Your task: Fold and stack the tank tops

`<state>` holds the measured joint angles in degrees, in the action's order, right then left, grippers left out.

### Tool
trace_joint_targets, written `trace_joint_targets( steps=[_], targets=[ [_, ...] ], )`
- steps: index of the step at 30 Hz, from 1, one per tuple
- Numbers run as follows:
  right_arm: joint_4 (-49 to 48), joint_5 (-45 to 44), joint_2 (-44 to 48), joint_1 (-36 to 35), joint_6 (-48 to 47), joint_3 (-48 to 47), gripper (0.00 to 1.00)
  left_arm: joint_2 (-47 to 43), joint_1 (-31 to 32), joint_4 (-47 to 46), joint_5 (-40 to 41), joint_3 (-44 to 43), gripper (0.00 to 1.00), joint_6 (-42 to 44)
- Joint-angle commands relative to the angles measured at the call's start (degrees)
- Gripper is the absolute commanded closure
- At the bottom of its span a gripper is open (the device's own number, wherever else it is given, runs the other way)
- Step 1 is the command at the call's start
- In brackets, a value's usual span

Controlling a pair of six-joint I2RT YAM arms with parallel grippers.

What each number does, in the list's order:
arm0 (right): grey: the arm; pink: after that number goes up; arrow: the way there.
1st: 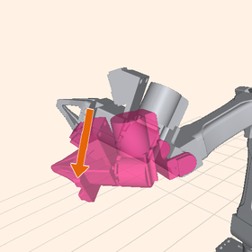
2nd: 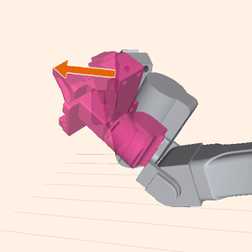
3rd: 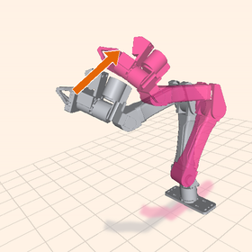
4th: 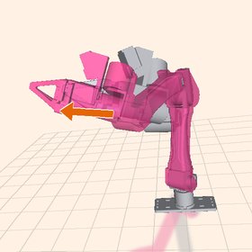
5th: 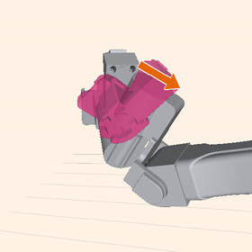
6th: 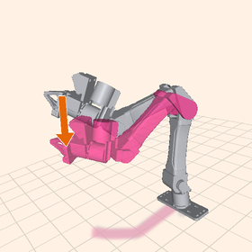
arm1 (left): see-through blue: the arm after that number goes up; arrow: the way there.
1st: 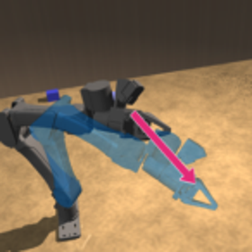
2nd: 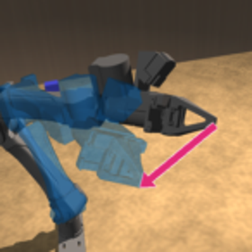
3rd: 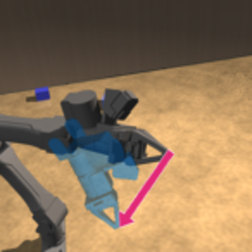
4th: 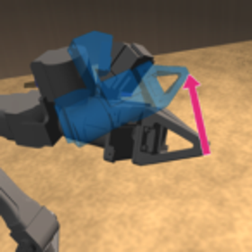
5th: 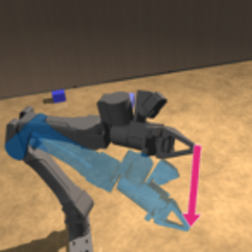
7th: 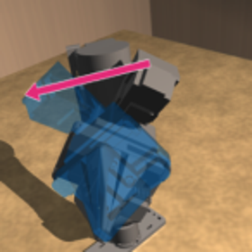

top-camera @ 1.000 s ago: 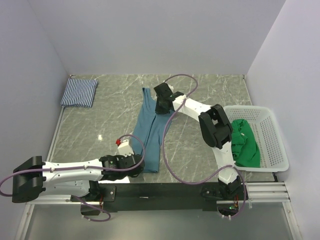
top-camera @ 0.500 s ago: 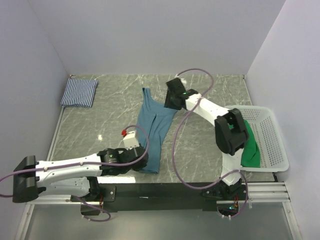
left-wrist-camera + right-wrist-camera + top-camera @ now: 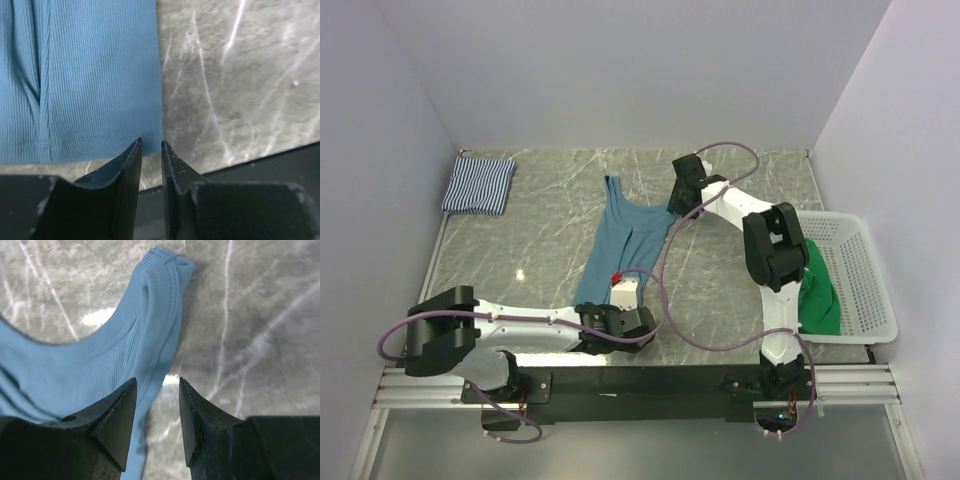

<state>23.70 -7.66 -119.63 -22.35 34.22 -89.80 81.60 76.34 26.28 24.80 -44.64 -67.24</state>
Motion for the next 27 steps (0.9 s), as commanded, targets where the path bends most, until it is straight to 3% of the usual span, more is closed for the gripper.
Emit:
trace_joint_targets(
  steps=[1, 3, 9, 16, 19, 21, 24, 25, 27],
  targets=[
    [0.20, -1.48, -2.00, 0.29, 0.15, -4.85, 0.54, 2.50, 0.13, -2.11, 0.08, -1.15, 0.72, 2.03],
    [0.20, -1.39, -3.58, 0.46, -0.11, -6.69, 0.54, 3.47, 0.13, -2.73, -0.45, -0.71, 0.72, 2.29],
    [3.36, -3.06, -8.42, 0.64, -1.17, -13.37, 0.68, 8.22, 0.13, 1.57, 0.95, -2.02, 0.77, 1.06],
    [5.38, -6.93, -9.30, 0.46, -3.98, -16.63, 0.91, 10.59, 0.13, 2.81, 0.52, -2.47, 0.99, 0.97],
    [6.70, -7.81, -11.05, 0.46, -6.26, -19.35, 0.93, 9.90, 0.30, 2.11, -0.54, -1.77, 0.99, 1.24],
    [9.59, -8.51, -11.67, 0.46, -6.45, -21.37, 0.92, 9.02, 0.48, 1.49, -1.33, -1.06, 1.00, 1.15],
    [5.95, -7.63, -8.26, 0.20, -6.88, -15.62, 0.78, 6.91, 0.48, 0.88, -2.29, -0.18, 1.00, 1.32],
    [4.61, -7.72, -6.77, 0.03, -7.14, -13.84, 0.65, 6.03, 0.39, 0.44, -2.64, -0.01, 1.00, 1.67],
    [4.07, -7.11, -4.56, 0.02, -7.76, -12.42, 0.58, 5.59, 0.39, -0.18, -4.04, 0.17, 0.99, 2.81]
  ],
)
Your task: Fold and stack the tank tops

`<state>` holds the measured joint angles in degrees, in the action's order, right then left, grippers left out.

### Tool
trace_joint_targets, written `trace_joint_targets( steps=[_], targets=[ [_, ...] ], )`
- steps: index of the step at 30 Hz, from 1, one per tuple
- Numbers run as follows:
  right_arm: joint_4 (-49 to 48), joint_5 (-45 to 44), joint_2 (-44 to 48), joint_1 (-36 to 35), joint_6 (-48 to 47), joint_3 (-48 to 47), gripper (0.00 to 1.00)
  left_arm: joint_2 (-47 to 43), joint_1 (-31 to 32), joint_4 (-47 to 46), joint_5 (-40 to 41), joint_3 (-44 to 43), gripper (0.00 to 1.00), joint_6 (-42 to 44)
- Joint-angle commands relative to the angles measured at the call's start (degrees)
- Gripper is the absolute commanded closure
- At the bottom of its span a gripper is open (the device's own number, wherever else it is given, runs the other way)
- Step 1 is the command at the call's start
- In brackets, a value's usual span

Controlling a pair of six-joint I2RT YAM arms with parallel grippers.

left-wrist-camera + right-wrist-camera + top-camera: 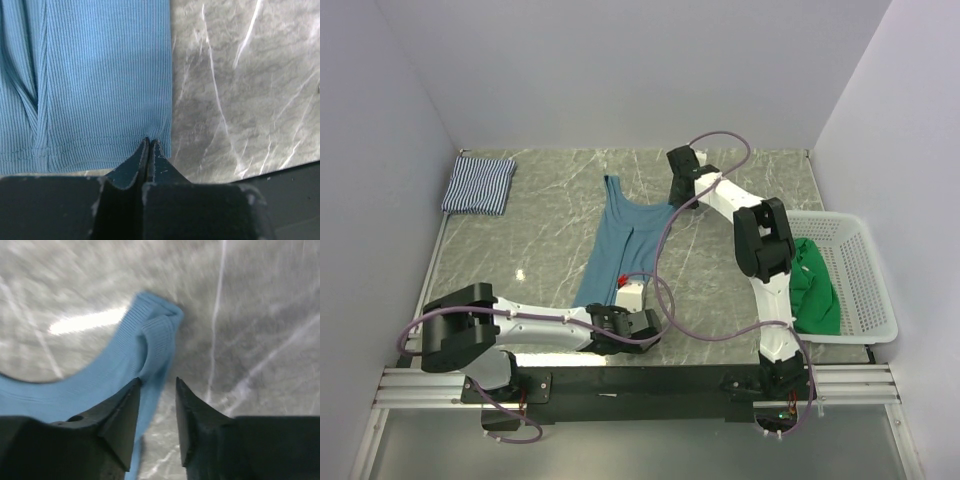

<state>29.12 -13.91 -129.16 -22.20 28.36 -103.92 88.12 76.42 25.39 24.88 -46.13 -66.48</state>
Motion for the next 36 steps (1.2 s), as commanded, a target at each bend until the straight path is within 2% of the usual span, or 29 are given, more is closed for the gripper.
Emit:
trace_joint_targets(
  steps=[1, 4, 9, 15, 20, 32, 36],
  targets=[
    [-0.31, -1.11, 4.63, -0.13, -2.25, 0.92, 0.56, -1.28, 0.31, 0.63, -4.58, 1.74, 0.99, 2.23],
    [3.22, -1.12, 5.58, -0.22, -1.73, -0.77, 0.56, -2.07, 0.48, 0.63, -5.11, 2.10, 1.00, 2.58],
    [-3.10, 2.48, 12.61, -1.35, 1.07, 12.22, 0.56, -3.48, 0.39, 0.28, -5.72, 2.36, 1.00, 2.93],
    [-8.11, 4.68, 16.05, -4.34, 3.10, 20.59, 0.56, -5.14, 0.39, 0.02, -6.86, 3.14, 0.99, 3.37],
    [-8.03, 4.86, 13.68, -6.54, 3.98, 19.81, 0.56, -5.85, 0.48, -0.34, -7.22, 3.85, 0.99, 3.20],
    [-4.43, 2.31, 9.72, -6.81, 3.29, 18.76, 0.60, -6.47, 0.39, -1.57, -8.53, 3.77, 0.99, 4.60],
    [-1.19, 0.13, 6.48, -6.72, 2.58, 15.25, 0.65, -6.55, 0.39, -1.74, -8.98, 3.42, 0.99, 5.13]
  ],
)
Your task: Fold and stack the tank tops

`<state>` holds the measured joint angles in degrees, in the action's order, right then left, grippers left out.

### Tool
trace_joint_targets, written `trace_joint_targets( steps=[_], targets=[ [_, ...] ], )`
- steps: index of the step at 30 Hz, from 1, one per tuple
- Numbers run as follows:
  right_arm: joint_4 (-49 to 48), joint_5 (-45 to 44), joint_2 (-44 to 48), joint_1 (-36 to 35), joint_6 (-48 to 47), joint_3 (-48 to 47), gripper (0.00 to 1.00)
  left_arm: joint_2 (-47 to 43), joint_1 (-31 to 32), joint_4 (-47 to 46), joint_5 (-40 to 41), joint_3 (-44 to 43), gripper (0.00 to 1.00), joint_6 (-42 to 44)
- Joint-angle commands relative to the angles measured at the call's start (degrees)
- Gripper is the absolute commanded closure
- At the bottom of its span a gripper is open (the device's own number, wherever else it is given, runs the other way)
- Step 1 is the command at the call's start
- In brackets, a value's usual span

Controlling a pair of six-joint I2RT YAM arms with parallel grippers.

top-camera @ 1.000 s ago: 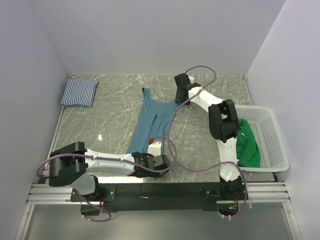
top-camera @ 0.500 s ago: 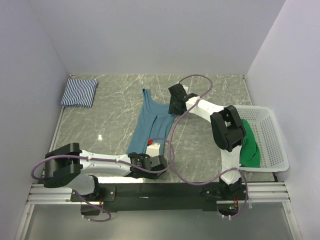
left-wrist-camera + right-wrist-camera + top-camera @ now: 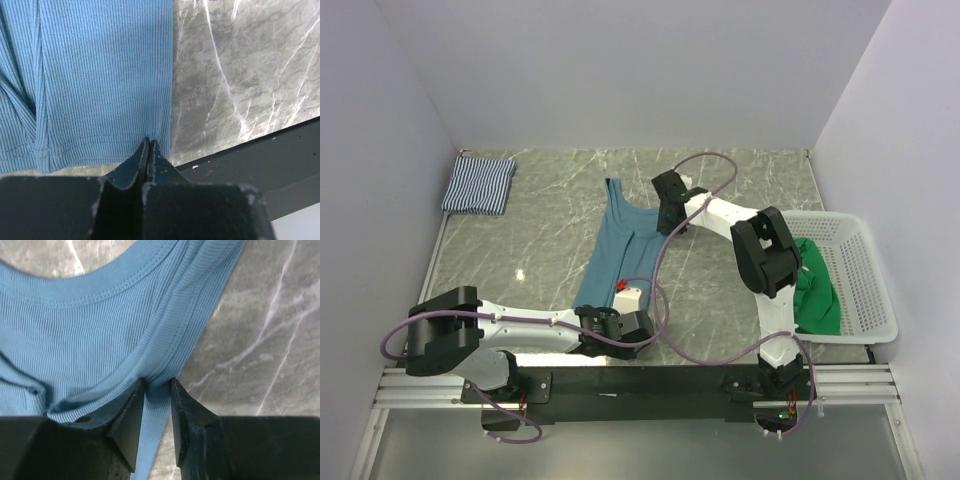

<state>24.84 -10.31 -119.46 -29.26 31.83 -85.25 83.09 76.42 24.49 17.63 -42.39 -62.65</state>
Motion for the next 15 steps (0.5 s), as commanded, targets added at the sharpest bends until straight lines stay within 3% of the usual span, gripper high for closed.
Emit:
trace_joint_targets(
  steps=[1, 9, 14, 15],
  targets=[
    [3.80, -3.75, -3.76, 0.60, -0.98, -4.30, 0.65, -1.61, 0.39, -0.85, -1.89, -0.24, 0.99, 1.31],
    [8.90, -5.51, -9.47, 1.31, -4.85, -13.97, 0.63, 1.10, -0.22, -3.04, -2.43, -3.74, 0.99, 3.32],
    [11.01, -6.04, -12.63, 2.01, -8.71, -21.17, 0.57, 3.39, -3.20, -5.06, -1.89, -8.31, 0.82, 4.73],
    [10.93, -5.96, -13.51, 2.27, -9.50, -22.14, 0.56, 3.40, -3.99, -5.68, -2.16, -8.93, 0.73, 4.99]
  ],
)
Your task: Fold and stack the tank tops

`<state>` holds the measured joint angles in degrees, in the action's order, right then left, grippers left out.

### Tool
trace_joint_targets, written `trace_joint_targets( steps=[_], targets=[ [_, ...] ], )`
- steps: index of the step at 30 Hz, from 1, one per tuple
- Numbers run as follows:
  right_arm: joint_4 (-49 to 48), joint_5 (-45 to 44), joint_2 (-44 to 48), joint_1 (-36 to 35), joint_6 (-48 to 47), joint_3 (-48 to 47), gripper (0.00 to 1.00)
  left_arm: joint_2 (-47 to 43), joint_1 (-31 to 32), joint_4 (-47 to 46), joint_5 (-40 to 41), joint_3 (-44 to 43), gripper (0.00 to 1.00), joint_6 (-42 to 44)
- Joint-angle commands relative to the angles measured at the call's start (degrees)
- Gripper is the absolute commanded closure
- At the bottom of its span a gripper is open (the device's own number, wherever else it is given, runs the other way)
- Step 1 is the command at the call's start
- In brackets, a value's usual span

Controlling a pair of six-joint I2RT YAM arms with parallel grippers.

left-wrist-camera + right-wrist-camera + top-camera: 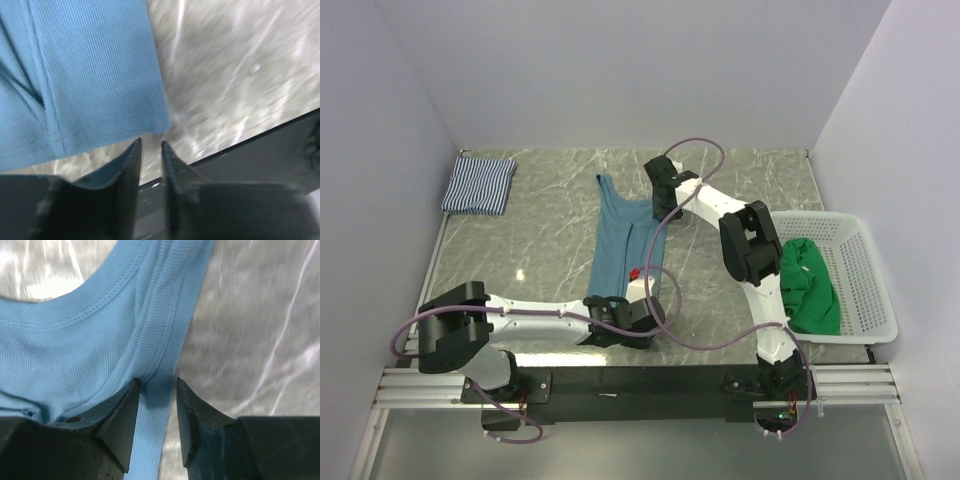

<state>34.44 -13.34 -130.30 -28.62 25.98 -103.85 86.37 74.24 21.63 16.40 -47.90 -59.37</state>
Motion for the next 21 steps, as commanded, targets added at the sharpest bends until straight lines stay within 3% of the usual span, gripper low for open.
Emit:
trace_joint_targets(
  steps=[1, 3, 7, 10, 14, 18, 21],
  targets=[
    [1.68, -2.66, -3.20, 1.81, -4.87, -5.90, 0.55, 0.03, -2.60, -3.08, -1.11, -4.91, 0.70, 2.85],
    [2.74, -2.13, -4.95, 2.43, -6.11, -8.55, 0.53, -0.93, -4.62, -3.43, -0.94, -6.76, 0.61, 4.00],
    [1.78, 0.59, -5.58, 3.57, -9.01, -12.42, 0.48, -3.48, -8.66, -1.69, 0.90, -11.24, 0.54, 5.32],
    [0.64, 2.71, -3.92, 4.19, -9.19, -12.43, 0.46, -6.38, -15.42, 1.38, 3.01, -11.95, 0.54, 3.49],
    [-1.91, 3.67, 1.78, 4.19, -8.05, -10.67, 0.44, -9.90, -29.11, -0.44, 0.23, -9.76, 0.56, 3.65],
    [-1.74, 5.17, 8.20, 4.10, -4.28, -6.46, 0.44, -10.16, -32.58, 0.17, -0.50, -8.27, 0.58, 5.06],
    [-3.49, 4.73, 15.49, 3.31, -0.41, 2.93, 0.44, -12.62, -33.54, -1.67, -1.28, -3.97, 0.56, 4.44]
  ],
)
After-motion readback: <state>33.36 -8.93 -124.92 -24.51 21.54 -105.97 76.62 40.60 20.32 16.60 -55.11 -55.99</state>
